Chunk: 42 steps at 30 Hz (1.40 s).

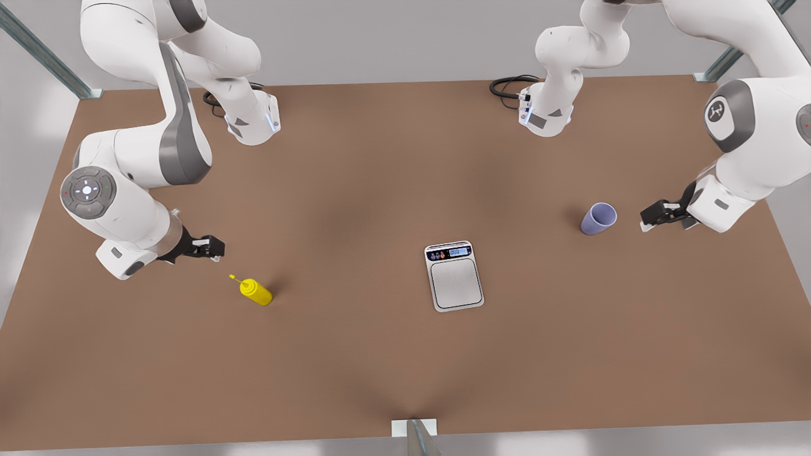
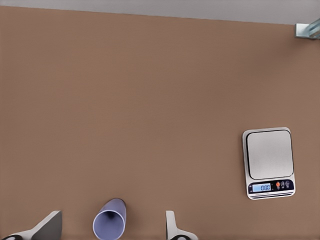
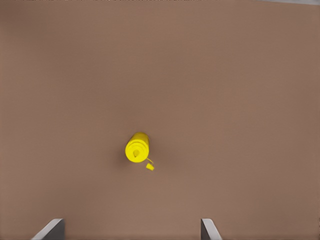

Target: Move cup to the weight, pick up sauce bottle, pour sauce

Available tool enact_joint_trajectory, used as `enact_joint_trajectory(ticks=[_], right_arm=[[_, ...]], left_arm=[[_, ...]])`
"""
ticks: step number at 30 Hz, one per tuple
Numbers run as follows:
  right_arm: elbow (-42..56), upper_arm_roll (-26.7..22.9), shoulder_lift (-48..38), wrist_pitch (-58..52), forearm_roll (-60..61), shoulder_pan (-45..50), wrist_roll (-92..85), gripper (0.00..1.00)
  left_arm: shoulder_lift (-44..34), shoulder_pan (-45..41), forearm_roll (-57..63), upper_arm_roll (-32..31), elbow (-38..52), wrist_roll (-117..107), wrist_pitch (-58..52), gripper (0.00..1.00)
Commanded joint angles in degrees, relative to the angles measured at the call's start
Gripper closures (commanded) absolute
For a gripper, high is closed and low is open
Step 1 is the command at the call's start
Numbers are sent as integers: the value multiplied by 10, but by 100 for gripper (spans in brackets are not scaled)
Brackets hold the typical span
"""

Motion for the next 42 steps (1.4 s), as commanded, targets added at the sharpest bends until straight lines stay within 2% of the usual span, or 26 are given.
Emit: enact_joint_trajectory(ticks=[1, 3, 5, 7, 9, 10, 15, 16, 19, 21, 24, 30, 36, 42], right_arm=[[0, 0, 0, 0, 3, 0, 0, 0], [-1, 0, 0, -13, 4, 0, 0, 0], [2, 3, 0, -28, 3, 3, -5, 0], [25, -1, -1, -69, 39, -14, -150, 0], [29, 0, 2, -70, 123, -81, -390, 0], [29, -1, 7, -69, 178, -111, -521, 0], [10, 0, 116, -133, 441, -279, -874, 0], [8, 0, 155, -154, 461, -305, -919, 0], [-12, -1, 194, -144, 528, -332, -1065, 0], [-16, -1, 222, -130, 550, -341, -1147, 0], [-57, -1, 238, -128, 563, -348, -1208, 0], [-55, 1, 305, -85, 575, -337, -1226, 0], [-51, 1, 366, -40, 614, -290, -1352, 0], [-54, -1, 384, -25, 626, -268, -1398, 0]], left_arm=[[0, 0, 0, 0, 0, 0, 0, 0], [1, 18, 3, -1, 2, 3, -17, 0], [21, 59, 41, 1, -17, 46, -89, 0], [3, 61, 40, 10, -152, 46, 75, 0], [-90, 53, 38, 21, -287, 46, 177, 0], [-107, 52, 38, 21, -340, 46, 222, 0], [-98, 74, 36, 26, -429, 51, 309, 0], [-98, 74, 37, 26, -450, 52, 319, 0], [-73, 77, 36, 33, -497, 51, 390, 0], [-90, 78, 36, 34, -540, 52, 423, 0], [-93, 78, 36, 50, -572, 54, 449, 0], [-62, 77, 36, 55, -572, 53, 454, 0], [-57, 71, 10, 52, -560, 51, 454, 0], [-48, 72, 3, 42, -560, 53, 454, 0]])
